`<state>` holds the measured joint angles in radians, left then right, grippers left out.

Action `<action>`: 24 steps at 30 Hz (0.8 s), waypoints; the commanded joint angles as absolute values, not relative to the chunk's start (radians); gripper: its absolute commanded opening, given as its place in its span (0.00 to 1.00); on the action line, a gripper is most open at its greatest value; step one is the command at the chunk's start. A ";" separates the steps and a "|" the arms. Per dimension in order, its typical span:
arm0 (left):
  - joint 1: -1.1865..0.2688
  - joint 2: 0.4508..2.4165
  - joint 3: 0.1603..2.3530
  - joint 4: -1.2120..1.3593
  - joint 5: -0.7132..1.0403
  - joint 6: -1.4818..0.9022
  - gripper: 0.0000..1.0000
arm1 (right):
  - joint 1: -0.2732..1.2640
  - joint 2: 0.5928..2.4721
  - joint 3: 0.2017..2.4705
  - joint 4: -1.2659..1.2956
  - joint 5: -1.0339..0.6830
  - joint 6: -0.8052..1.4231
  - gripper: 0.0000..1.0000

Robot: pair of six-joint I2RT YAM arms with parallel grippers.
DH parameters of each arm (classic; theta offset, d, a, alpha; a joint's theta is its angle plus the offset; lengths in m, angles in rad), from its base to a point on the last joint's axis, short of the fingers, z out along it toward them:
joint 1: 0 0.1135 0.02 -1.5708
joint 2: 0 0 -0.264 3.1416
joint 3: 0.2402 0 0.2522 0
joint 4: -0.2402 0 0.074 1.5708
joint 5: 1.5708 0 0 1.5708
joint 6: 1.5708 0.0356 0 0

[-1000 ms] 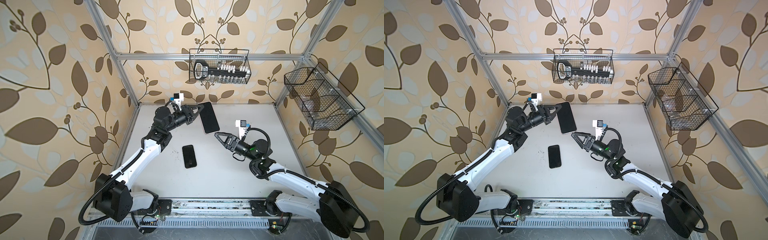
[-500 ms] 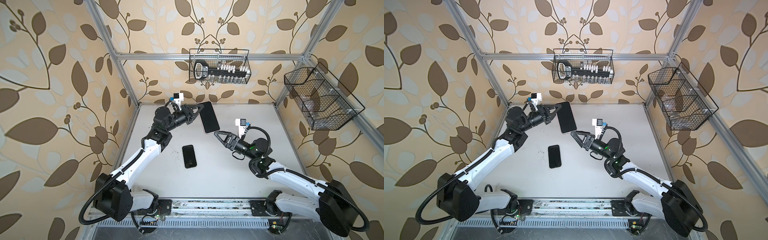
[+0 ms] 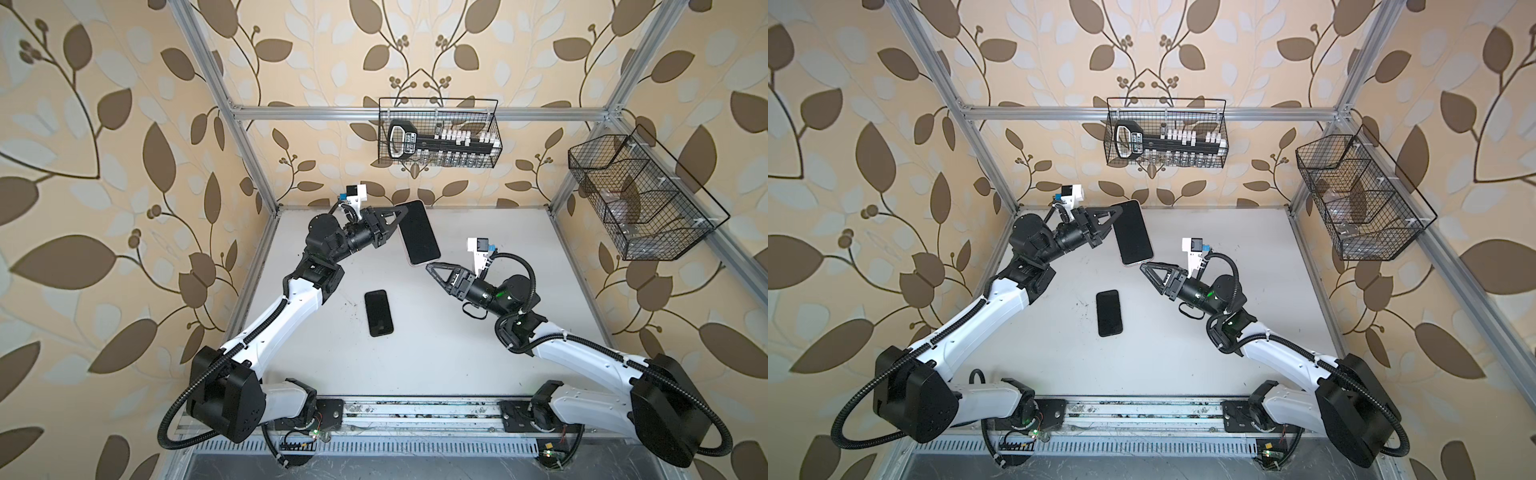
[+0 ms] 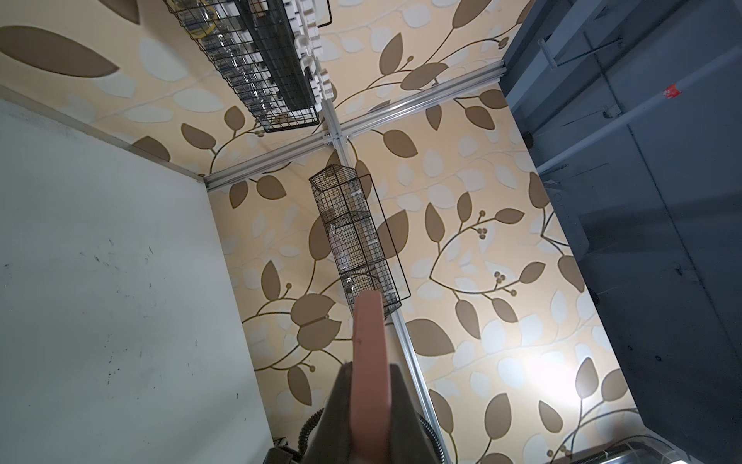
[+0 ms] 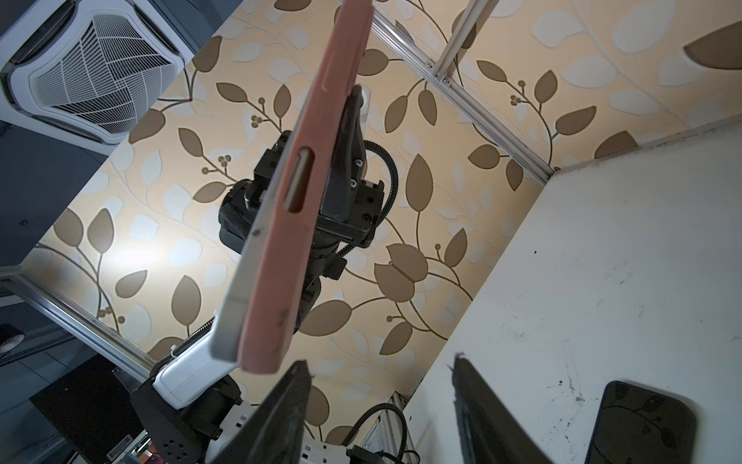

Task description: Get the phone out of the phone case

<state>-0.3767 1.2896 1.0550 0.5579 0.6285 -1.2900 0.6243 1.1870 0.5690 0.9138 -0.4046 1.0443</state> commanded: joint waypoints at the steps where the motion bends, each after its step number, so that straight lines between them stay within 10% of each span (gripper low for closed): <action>1: -0.382 1.259 1.063 0.678 0.646 -1.320 0.00 | 0.616 1.197 0.594 0.960 -0.417 1.057 0.58; 24: -0.385 1.289 1.089 0.651 0.655 -1.298 0.00 | 0.628 1.124 0.607 0.832 -0.473 0.976 0.58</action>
